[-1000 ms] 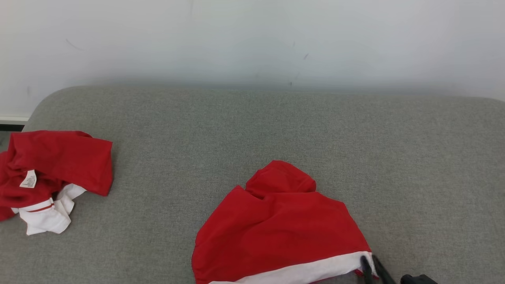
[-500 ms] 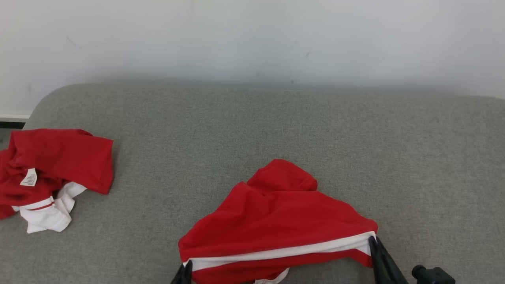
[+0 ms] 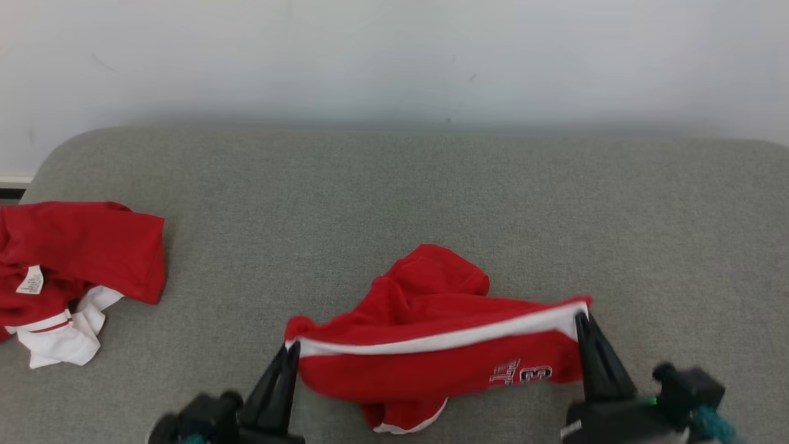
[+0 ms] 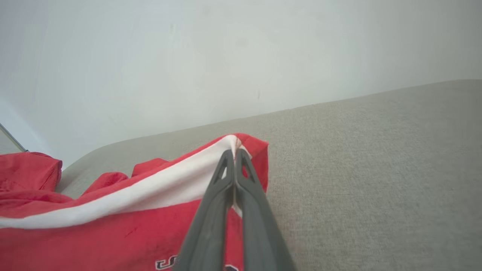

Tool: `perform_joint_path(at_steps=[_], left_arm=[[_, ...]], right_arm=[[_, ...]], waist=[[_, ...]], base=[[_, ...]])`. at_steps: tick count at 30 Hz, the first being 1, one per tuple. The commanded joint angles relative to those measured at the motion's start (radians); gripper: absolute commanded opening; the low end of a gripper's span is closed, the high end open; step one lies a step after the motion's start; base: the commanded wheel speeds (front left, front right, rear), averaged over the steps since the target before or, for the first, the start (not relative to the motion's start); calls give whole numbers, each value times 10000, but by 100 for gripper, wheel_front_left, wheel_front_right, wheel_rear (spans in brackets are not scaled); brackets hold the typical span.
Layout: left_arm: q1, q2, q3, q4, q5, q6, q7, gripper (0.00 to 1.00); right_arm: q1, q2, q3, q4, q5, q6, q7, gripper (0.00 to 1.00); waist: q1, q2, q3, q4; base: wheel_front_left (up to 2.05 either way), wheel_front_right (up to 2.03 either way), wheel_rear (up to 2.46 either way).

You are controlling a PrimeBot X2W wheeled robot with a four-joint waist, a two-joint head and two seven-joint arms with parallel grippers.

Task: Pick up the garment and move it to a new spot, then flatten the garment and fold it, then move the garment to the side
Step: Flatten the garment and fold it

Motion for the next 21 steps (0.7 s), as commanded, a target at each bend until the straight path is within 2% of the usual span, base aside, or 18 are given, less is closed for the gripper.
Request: perform_joint_path(at_steps=[1, 6, 11, 16, 21], left_arm=[[-623, 326, -181, 168, 31, 12, -33, 0], [-3275, 1614, -1113, 1064, -569, 12, 251, 0], [-6449, 2613, -1681, 1721, -1580, 20, 1366, 0], [-9686, 2870, -1905, 2522, -2584, 21, 2493, 0], [-12660, 2663, -2407, 3352, -2921, 20, 3294, 0]], right_arm=[[-563, -136, 82, 186, 198, -23, 0, 0], [-3211, -660, 611, 1312, 935, -23, 0, 0], [-6355, -1209, 863, 2485, 1867, -23, 268, 0], [-9404, -1511, 1059, 3426, 2706, -23, 877, 0], [-12254, -1668, 1358, 4302, 3064, -23, 1354, 0]], waist=[[0, -1, 185, -106], [0, -1, 815, -371], [0, -1, 1685, -515], [0, -1, 2733, -559], [0, -1, 3682, -603]], base=[[0, 0, 0], [0, 0, 0], [0, 0, 0], [0, 0, 0], [0, 0, 0]])
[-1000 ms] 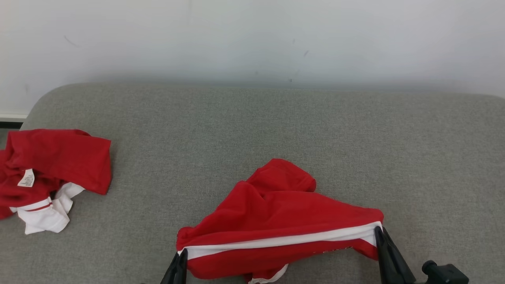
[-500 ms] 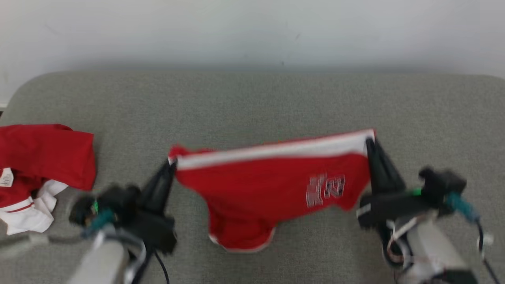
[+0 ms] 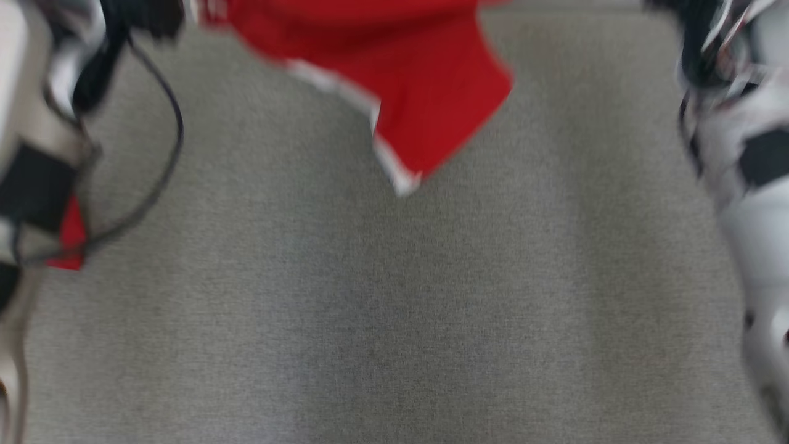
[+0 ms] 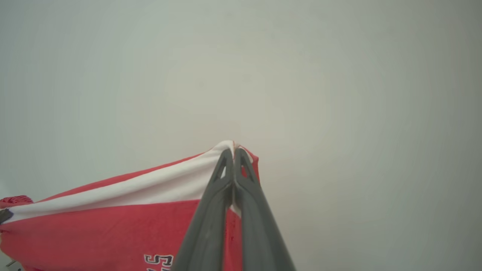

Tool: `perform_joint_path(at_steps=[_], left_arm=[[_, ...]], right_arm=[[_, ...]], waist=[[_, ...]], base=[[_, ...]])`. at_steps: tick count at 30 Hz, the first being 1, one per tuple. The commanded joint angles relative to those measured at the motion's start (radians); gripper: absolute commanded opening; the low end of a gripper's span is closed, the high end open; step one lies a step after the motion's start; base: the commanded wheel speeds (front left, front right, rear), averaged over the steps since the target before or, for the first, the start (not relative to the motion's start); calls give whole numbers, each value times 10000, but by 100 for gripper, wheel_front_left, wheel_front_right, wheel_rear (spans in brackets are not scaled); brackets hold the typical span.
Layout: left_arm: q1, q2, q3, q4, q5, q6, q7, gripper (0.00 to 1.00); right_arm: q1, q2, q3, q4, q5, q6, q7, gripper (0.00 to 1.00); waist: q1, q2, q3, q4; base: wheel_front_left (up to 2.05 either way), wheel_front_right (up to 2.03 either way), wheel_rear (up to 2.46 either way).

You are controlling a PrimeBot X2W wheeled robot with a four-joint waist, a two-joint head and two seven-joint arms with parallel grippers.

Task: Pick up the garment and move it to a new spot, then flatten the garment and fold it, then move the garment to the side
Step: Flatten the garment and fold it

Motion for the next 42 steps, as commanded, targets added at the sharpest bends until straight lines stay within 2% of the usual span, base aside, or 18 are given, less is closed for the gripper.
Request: perform_joint_path(at_steps=[1, 9, 15, 19, 22, 25, 30, 37, 38, 40, 42], left_arm=[[-874, -61, -84, 271, -172, 29, 157, 0], [-4754, -780, 304, 2292, -449, 115, 408, 0], [-6220, -1107, 211, 3323, -260, 81, 87, 0], [-6606, -1405, 52, 4012, -248, 32, -377, 0], [-6189, -1551, -215, 4444, -371, 28, -934, 0], [-5606, -1691, -449, 4298, -671, 19, -1462, 0], [-3694, -1674, -450, 3734, -1656, 25, -2392, 0], [56, -1281, -164, 2275, -2703, 67, -3111, 0], [8634, -1290, 784, -2933, -2842, 1989, -3295, 0], [9048, -1282, 958, -3125, -2701, 2120, -3296, 0], [9869, -1508, 1177, -3437, -2611, 2168, -3298, 0]], right_arm=[[-802, -84, 66, 226, 43, -23, 82, 0], [-4751, -117, -126, 1967, -87, -23, -51, 0], [-6252, -7, -47, 2970, -412, -23, -485, 0], [-6621, 75, 200, 3444, -474, -23, -823, 0], [-6097, 120, 626, 3541, -246, -23, -1088, 0], [-5485, -6, 1009, 3331, -40, -23, -1217, 0], [-3581, -287, 1730, 2230, 728, -23, -1322, 0], [425, -1338, 1979, -422, 1694, -23, -1316, 0], [8739, -1530, 859, -3538, 1420, -26, -1319, 0], [9092, -1519, 793, -3616, 1250, -28, -1322, 0], [9788, -1525, 690, -3716, 912, -33, -1324, 0]], waist=[[-3, -2, 1168, -144], [-3, -2, 2367, -385], [-3, -2, 2909, -590], [-3, -2, 3147, -652], [-3, -2, 3074, -659], [-3, -2, 2807, -634], [-3, -2, 1992, -581], [-3, -2, 630, -522], [-3, -2, -1016, -565], [-3, -2, -1093, -567], [-3, -2, -1244, -537]], base=[[0, 0, 0], [0, 0, 0], [0, 0, 0], [0, 0, 0], [0, 0, 0], [0, 0, 0], [0, 0, 0], [0, 0, 0], [0, 0, 0], [0, 0, 0], [0, 0, 0]])
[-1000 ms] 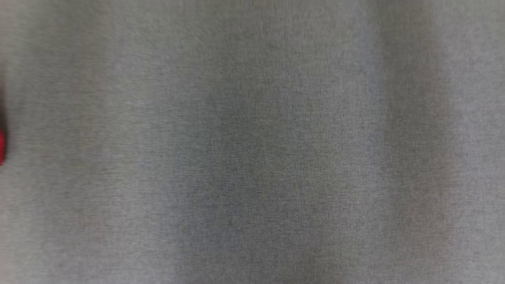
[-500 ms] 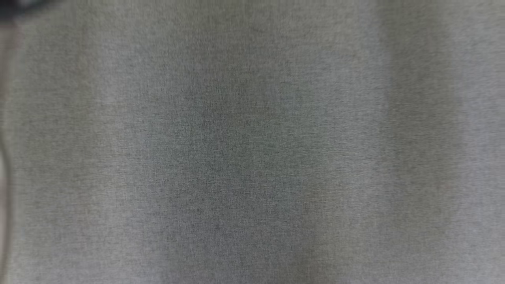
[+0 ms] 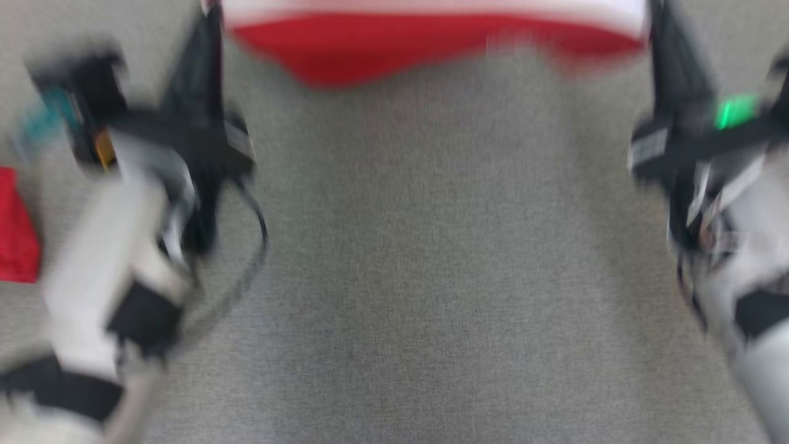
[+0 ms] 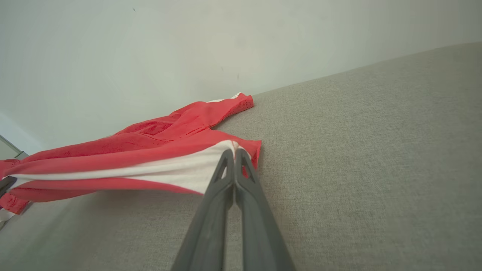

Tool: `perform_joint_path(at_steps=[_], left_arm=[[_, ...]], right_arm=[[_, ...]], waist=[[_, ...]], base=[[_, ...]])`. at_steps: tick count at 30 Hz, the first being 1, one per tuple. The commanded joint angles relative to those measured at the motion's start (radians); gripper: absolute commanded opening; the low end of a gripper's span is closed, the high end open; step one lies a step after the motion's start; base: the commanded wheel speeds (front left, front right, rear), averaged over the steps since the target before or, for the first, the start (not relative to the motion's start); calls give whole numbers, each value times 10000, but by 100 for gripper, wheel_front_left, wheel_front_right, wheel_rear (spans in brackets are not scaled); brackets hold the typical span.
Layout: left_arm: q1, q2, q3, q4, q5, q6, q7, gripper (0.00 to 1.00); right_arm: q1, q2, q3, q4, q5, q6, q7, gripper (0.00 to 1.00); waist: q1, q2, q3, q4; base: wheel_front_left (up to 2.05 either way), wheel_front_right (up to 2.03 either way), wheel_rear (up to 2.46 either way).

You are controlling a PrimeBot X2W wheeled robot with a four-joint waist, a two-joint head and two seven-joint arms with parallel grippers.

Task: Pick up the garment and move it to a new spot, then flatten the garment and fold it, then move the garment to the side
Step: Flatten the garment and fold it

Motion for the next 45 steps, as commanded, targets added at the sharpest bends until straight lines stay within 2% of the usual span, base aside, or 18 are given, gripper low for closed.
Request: perform_joint_path(at_steps=[1, 3, 7, 11, 18, 27, 32, 45], left_arm=[[546, -76, 205, -44, 57, 58, -54, 0], [1213, -267, 616, -248, 199, 108, -56, 0], [2488, -553, 891, -377, 1140, -135, -59, 0], [3782, -1127, 1113, -151, 1957, -467, -58, 0], [4498, -1590, 1499, 173, 2578, -904, -57, 0], [3563, -1789, 1754, -245, 3441, -1440, -56, 0], [3073, -1801, 1673, -134, 3598, -1530, -54, 0], [926, -1804, 1492, 751, 3569, -1750, 92, 0]], right_arm=[[463, -5, -256, 16, -60, -46, -17, 0], [1091, 41, -278, -90, -297, -46, 6, 0], [2295, 153, -609, -204, -630, -47, 58, 0], [3527, 449, -1084, -471, -977, -49, 287, 0], [4175, 847, -1589, -1047, -1365, -49, 538, 0], [2760, 475, -1986, -1657, -1537, -49, 1010, 0], [2118, 277, -1864, -1677, -1603, -46, 1200, 0], [-787, -227, -1227, -633, -1727, -38, 1972, 0]], waist=[[3, 3, -347, 30], [3, 3, -497, 36], [3, 3, -821, 182], [3, 3, -1174, 370], [3, 3, -1435, 440], [3, 3, -1494, 674], [3, 3, -1391, 773], [3, 3, -658, 1150]], base=[[0, 0, 0], [0, 0, 0], [0, 0, 0], [0, 0, 0], [0, 0, 0], [0, 0, 0], [0, 0, 0], [0, 0, 0]])
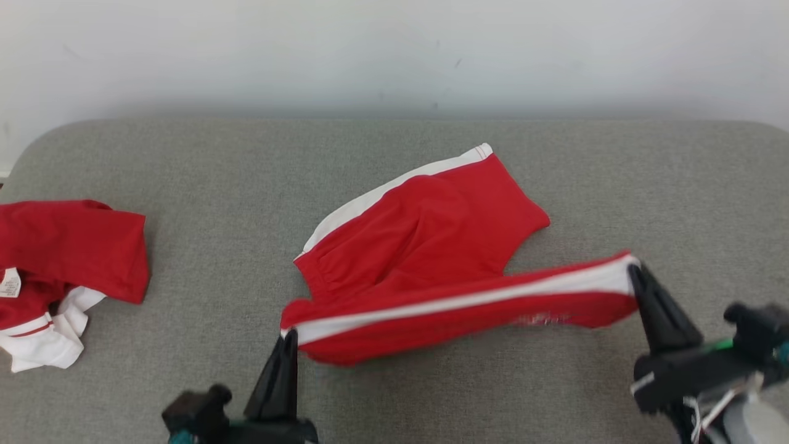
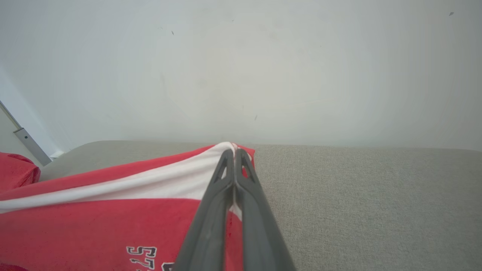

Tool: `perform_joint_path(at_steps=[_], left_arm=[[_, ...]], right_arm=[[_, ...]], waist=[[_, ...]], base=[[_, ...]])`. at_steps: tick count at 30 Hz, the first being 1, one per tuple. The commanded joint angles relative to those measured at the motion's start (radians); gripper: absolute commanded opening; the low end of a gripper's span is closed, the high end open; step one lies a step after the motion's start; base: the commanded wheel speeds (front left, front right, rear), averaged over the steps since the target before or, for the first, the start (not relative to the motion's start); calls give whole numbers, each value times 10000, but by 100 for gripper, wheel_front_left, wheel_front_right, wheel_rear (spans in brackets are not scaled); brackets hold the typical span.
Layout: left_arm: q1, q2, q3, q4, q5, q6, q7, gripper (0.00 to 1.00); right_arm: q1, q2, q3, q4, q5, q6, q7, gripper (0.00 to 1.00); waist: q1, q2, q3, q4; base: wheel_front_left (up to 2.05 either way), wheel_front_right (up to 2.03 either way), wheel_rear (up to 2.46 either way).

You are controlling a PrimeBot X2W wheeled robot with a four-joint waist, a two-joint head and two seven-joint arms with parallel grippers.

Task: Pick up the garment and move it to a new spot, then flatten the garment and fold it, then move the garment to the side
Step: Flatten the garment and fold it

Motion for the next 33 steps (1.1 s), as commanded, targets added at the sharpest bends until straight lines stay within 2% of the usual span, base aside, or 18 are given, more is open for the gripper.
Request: perform_joint_path(at_steps=[1, 7, 10, 17, 22, 33], left_arm=[[-532, 35, -28, 271, -19, -33, 24, 0], [-1407, 12, -159, 872, -120, -78, 121, 0], [-1407, 12, -159, 872, -120, -78, 121, 0], [-3301, -9, -719, 2178, -545, -127, 269, 0], [-4276, -26, -1348, 2836, -1120, -115, 180, 0], [-5445, -35, -2605, 3559, -2216, 161, -87, 0]], right_arm=[[-729, -142, 143, 386, -74, -31, 100, 0], [-2056, -284, 396, 1279, -110, -31, 296, 0], [-2056, -284, 396, 1279, -110, -31, 296, 0], [-4866, -452, 942, 3876, -308, -31, 391, 0], [-6363, -271, 1512, 5659, -503, -31, 210, 0], [-8057, 287, 2129, 8655, -651, -29, -593, 0]], waist=[[-1, -1, 479, 312], [-1, -1, 890, 580], [-1, -1, 890, 580], [-1, -1, 1796, 1215], [-1, -1, 2303, 1514], [-1, -1, 3011, 1889]], base=[[0, 0, 0], [0, 0, 0], [0, 0, 0], [0, 0, 0], [0, 0, 0], [0, 0, 0]])
